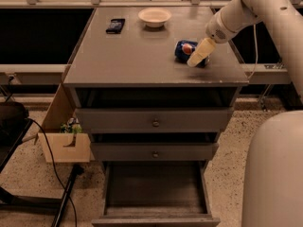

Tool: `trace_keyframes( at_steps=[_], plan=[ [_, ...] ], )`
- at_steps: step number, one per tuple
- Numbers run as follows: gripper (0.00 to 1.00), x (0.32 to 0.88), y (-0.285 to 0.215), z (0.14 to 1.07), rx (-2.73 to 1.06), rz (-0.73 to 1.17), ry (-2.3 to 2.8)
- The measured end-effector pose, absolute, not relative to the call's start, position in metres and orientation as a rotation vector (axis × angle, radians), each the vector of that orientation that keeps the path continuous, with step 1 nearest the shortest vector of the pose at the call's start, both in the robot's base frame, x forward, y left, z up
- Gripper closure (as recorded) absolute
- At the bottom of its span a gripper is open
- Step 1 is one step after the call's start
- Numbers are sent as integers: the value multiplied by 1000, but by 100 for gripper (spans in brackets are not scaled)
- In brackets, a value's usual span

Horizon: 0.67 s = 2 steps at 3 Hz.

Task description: Place pepsi can into bottom drawer

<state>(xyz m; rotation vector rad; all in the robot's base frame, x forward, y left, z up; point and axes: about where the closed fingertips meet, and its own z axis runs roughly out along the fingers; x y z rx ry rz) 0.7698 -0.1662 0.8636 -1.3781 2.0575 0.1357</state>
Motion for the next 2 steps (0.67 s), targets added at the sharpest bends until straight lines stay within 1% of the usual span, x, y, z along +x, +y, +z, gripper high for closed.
trace_keyframes(
  at_steps=[2],
  plan=[
    [0, 773, -173, 846, -1370, 164, 2117]
  ],
)
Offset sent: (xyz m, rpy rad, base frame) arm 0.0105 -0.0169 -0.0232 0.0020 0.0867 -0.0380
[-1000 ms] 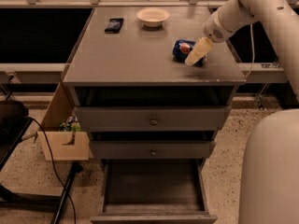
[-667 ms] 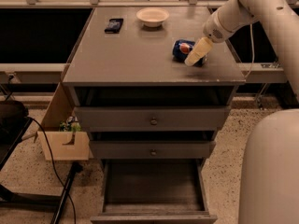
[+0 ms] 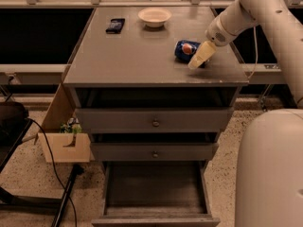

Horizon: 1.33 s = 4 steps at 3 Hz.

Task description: Place pepsi can into bottom drawer

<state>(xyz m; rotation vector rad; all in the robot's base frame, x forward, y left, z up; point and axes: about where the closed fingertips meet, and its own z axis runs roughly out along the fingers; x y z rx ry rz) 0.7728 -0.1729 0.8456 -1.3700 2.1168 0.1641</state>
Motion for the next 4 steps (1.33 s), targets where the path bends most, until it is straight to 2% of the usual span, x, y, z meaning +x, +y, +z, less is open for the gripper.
trace_keyframes(
  at_steps=[1, 4],
  plan=[
    [0, 777, -174, 835, -1361, 195, 2138],
    [67, 780, -172, 826, -1353, 238, 2147]
  ],
)
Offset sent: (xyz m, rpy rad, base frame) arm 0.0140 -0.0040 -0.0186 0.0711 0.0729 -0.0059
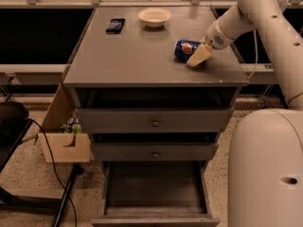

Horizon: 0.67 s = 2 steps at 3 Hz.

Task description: Place pepsi can into bottom drawer

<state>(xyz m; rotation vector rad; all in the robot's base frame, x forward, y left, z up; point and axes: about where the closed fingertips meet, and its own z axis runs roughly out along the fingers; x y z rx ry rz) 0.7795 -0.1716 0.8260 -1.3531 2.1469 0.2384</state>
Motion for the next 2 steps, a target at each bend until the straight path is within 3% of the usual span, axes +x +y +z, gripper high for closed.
trace_keyframes(
  at_steps=[1, 2],
  plan=[
    [100, 780, -172, 826, -1353, 239, 2147],
    [100, 780, -172, 826, -1353, 239, 2147]
  ],
)
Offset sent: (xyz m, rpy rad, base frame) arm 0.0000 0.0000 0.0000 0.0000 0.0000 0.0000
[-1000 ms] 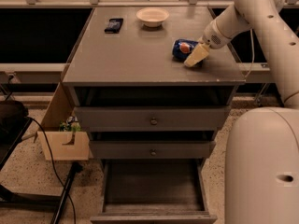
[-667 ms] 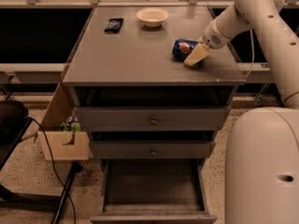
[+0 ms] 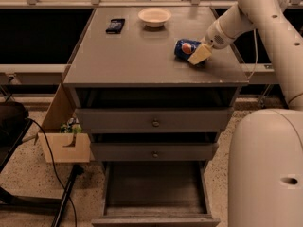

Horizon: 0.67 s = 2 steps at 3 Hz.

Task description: Place pepsi can into bottom drawer

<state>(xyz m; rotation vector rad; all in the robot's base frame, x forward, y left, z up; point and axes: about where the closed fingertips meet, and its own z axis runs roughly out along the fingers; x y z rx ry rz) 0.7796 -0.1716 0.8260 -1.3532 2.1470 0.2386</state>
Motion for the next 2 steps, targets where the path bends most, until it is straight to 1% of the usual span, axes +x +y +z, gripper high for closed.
trace_keyframes(
  at_steps=[1, 2],
  plan=[
    [100, 779, -172, 830, -1353, 239, 2147],
    [100, 761, -171, 850, -1382, 246, 2151]
  ],
)
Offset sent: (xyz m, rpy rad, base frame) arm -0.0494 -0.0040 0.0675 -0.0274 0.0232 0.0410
